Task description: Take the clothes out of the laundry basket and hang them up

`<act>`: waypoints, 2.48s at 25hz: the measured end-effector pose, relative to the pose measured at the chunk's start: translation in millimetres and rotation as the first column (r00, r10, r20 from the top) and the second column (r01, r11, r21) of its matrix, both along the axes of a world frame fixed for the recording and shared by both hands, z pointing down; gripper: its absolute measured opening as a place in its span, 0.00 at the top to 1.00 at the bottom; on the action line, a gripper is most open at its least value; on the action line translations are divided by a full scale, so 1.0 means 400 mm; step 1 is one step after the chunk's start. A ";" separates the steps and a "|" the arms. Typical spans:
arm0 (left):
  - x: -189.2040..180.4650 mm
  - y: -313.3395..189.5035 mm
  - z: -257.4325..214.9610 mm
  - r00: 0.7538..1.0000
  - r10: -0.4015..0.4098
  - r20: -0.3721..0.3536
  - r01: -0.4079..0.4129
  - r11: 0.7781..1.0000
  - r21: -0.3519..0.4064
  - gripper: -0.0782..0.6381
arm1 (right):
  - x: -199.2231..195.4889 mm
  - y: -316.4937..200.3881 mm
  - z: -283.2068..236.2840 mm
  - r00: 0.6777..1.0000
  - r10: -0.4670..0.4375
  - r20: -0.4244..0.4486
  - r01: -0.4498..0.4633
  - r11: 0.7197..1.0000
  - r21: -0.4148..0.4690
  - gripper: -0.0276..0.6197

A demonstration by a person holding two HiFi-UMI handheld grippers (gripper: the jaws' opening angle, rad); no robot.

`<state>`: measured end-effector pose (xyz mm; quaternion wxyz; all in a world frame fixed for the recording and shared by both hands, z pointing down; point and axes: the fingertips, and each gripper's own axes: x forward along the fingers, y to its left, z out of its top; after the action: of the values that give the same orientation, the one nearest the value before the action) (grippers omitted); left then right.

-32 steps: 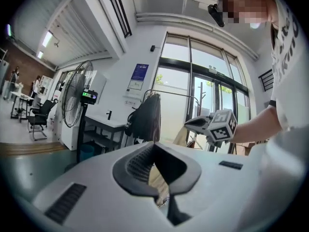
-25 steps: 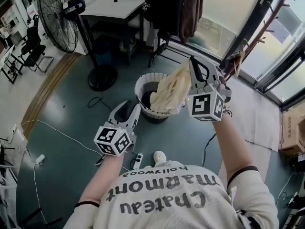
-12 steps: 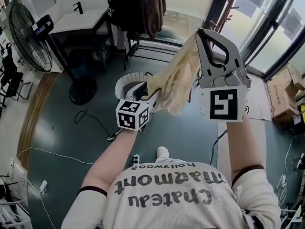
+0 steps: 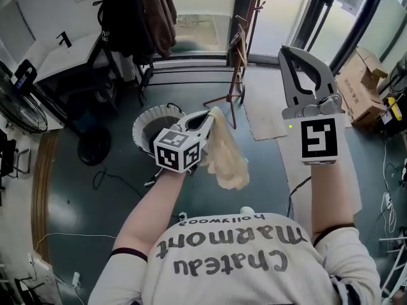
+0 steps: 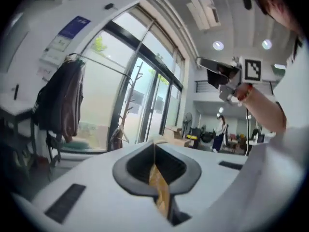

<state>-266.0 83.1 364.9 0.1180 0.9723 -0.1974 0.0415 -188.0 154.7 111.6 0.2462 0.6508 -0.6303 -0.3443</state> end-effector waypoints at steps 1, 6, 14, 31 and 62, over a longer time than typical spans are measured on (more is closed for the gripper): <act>0.018 0.010 -0.021 1.000 0.009 -0.013 -0.009 0.999 0.031 0.88 | 0.022 -0.001 0.028 1.000 0.002 0.014 -0.001 1.000 -0.016 0.92; 0.096 0.048 -0.202 0.978 0.075 -0.194 -0.052 0.992 0.118 0.88 | 0.124 0.024 0.158 0.996 0.015 0.085 -0.007 0.995 -0.096 0.92; 0.306 0.115 -0.494 0.958 0.167 -0.232 -0.090 0.946 0.310 0.88 | 0.275 0.096 0.256 0.840 -0.179 0.513 0.319 0.926 -0.200 0.91; 0.844 0.291 -0.588 0.929 0.205 -0.307 -0.103 0.942 0.319 0.87 | 0.724 0.287 0.437 0.671 -0.063 0.738 0.417 0.856 -0.306 0.87; 1.090 -0.367 -0.382 0.960 0.147 -0.237 -0.086 0.964 0.251 0.87 | 1.290 -0.339 0.181 0.705 -0.006 0.709 -0.017 1.000 0.026 0.89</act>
<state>169.9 -63.6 212.0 0.0220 0.9867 -0.1262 -0.1003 327.9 19.1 183.8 -0.0235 0.7385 -0.6695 -0.0768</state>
